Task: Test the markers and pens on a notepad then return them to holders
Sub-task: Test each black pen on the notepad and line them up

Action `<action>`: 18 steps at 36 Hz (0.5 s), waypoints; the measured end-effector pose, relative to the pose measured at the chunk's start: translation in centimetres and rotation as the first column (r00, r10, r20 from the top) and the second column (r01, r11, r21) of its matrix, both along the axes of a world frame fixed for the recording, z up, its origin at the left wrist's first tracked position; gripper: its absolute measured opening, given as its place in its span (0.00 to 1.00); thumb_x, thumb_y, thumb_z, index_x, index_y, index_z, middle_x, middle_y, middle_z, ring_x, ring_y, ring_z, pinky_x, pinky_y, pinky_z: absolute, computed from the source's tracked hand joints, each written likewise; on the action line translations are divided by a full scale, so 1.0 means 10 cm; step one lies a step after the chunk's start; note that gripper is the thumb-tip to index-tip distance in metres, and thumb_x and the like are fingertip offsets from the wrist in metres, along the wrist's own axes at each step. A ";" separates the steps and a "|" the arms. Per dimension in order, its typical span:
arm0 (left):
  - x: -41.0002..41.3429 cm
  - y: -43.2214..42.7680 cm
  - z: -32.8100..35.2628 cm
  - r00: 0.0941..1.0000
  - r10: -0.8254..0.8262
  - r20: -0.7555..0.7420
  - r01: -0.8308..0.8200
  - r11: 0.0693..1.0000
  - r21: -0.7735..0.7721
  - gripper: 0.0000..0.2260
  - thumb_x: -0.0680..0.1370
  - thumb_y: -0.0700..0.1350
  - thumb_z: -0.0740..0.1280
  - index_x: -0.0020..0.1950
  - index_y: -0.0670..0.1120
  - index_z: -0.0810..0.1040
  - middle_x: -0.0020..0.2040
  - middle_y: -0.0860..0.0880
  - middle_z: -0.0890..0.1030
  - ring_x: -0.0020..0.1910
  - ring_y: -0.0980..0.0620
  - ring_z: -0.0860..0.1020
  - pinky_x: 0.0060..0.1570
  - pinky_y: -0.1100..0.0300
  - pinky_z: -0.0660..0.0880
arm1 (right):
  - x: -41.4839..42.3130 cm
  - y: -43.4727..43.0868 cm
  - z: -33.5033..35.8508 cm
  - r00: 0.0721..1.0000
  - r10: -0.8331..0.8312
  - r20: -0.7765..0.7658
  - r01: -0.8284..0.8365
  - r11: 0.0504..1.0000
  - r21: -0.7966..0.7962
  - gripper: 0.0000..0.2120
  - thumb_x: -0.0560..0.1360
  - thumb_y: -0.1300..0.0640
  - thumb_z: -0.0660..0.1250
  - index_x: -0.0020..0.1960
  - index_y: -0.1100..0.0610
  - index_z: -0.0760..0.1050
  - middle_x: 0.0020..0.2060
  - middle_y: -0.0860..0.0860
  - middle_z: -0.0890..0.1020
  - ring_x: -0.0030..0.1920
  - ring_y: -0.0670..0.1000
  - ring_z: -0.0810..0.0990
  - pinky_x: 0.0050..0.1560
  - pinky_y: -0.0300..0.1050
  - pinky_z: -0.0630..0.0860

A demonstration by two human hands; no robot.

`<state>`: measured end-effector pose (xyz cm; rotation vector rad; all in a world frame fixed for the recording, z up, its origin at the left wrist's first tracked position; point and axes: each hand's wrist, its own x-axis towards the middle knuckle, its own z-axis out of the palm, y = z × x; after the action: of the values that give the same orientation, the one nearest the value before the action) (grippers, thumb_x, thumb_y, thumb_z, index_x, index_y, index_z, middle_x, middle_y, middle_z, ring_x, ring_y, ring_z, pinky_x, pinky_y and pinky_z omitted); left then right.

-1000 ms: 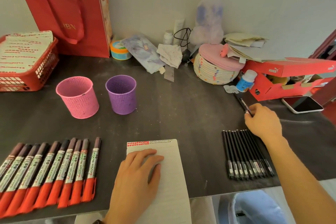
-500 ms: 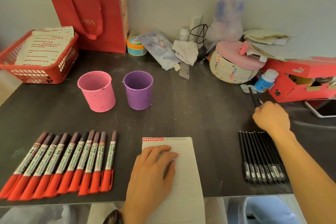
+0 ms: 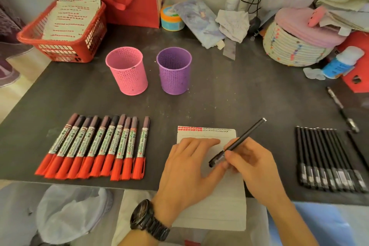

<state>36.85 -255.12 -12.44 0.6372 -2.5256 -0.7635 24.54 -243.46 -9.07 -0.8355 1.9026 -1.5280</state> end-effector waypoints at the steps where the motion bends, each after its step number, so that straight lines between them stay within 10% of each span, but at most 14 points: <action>1: 0.00 0.00 0.00 1.000 -0.015 -0.004 0.015 1.000 -0.010 0.19 0.80 0.65 0.59 0.65 0.58 0.75 0.60 0.63 0.78 0.61 0.59 0.73 0.57 0.59 0.71 | 0.03 0.00 0.00 1.000 0.009 0.001 -0.009 1.000 -0.021 0.21 0.77 0.70 0.69 0.48 0.42 0.82 0.37 0.51 0.86 0.36 0.46 0.84 0.37 0.32 0.77; 10: 0.00 0.01 -0.03 0.999 -0.025 -0.029 0.023 0.997 -0.076 0.08 0.82 0.54 0.58 0.53 0.52 0.74 0.44 0.57 0.75 0.42 0.55 0.69 0.41 0.59 0.69 | 0.05 -0.01 -0.04 0.998 -0.027 -0.059 0.026 0.999 -0.024 0.04 0.77 0.48 0.69 0.46 0.42 0.83 0.38 0.44 0.85 0.38 0.45 0.82 0.37 0.33 0.76; 18: -0.02 0.05 0.00 1.000 0.011 -0.017 -0.014 0.978 -0.207 0.20 0.81 0.58 0.58 0.32 0.50 0.63 0.26 0.57 0.62 0.25 0.54 0.61 0.30 0.61 0.56 | 0.04 0.01 -0.11 1.000 0.020 -0.015 -0.021 0.998 -0.065 0.08 0.75 0.45 0.66 0.43 0.45 0.83 0.37 0.49 0.85 0.37 0.44 0.82 0.41 0.34 0.77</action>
<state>36.66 -254.67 -12.42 0.5725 -2.5398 -0.4896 24.95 -243.36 -10.17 -0.8937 1.8572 -1.5828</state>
